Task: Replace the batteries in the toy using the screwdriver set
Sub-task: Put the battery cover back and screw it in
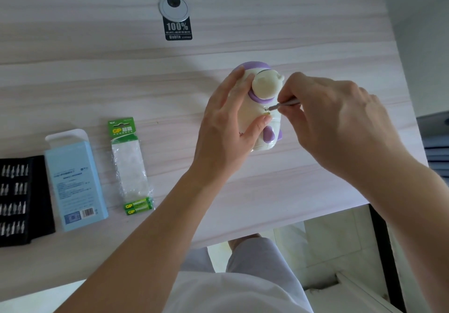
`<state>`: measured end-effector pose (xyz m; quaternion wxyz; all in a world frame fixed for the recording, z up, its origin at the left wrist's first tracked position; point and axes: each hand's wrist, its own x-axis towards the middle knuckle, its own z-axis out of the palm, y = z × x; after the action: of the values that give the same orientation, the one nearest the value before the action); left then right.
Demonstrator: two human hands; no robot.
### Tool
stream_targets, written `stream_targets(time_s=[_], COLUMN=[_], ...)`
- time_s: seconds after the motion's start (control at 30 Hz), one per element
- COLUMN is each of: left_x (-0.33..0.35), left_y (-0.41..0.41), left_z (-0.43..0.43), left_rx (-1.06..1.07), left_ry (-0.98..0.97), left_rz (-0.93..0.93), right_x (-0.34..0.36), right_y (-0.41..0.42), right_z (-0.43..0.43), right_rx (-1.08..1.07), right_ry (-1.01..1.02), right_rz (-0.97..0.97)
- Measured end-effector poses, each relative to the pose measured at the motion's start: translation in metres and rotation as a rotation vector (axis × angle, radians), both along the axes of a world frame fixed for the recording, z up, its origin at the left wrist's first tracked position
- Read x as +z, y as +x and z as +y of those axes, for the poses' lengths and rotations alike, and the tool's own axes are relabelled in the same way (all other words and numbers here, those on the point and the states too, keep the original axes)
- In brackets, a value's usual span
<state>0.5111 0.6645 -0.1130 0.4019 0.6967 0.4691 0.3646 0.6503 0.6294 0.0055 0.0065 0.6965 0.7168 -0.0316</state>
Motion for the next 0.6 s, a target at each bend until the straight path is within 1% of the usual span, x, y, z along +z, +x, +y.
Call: stream_targets(time_s=[0.1, 0.17, 0.27, 0.33, 0.4, 0.43, 0.5, 0.6], left_x=[0.000, 0.000, 0.000, 0.000, -0.001, -0.001, 0.000, 0.000], left_y=[0.001, 0.000, -0.001, -0.001, -0.001, -0.001, 0.000, 0.000], left_z=[0.000, 0.000, 0.000, 0.000, 0.000, 0.000, 0.000, 0.000], left_rx=[-0.001, 0.002, 0.002, 0.000, -0.002, -0.002, -0.003, 0.001], left_ry=[-0.008, -0.001, 0.007, 0.009, 0.003, -0.004, -0.010, -0.007], left_rz=[-0.006, -0.005, 0.003, 0.008, 0.007, 0.006, 0.006, 0.008], right_x=[-0.002, -0.002, 0.000, 0.002, 0.003, 0.002, -0.002, -0.007], right_y=[-0.001, -0.001, 0.000, 0.001, -0.001, -0.002, -0.001, -0.001], right_z=[0.005, 0.007, 0.007, 0.004, 0.000, -0.001, -0.001, 0.003], right_rx=[-0.034, -0.086, -0.162, -0.150, -0.098, -0.065, -0.042, -0.090], right_ry=[0.006, -0.002, -0.069, -0.073, -0.035, -0.017, 0.013, 0.048], right_rz=[-0.104, -0.107, -0.107, -0.058, 0.044, 0.057, 0.008, -0.060])
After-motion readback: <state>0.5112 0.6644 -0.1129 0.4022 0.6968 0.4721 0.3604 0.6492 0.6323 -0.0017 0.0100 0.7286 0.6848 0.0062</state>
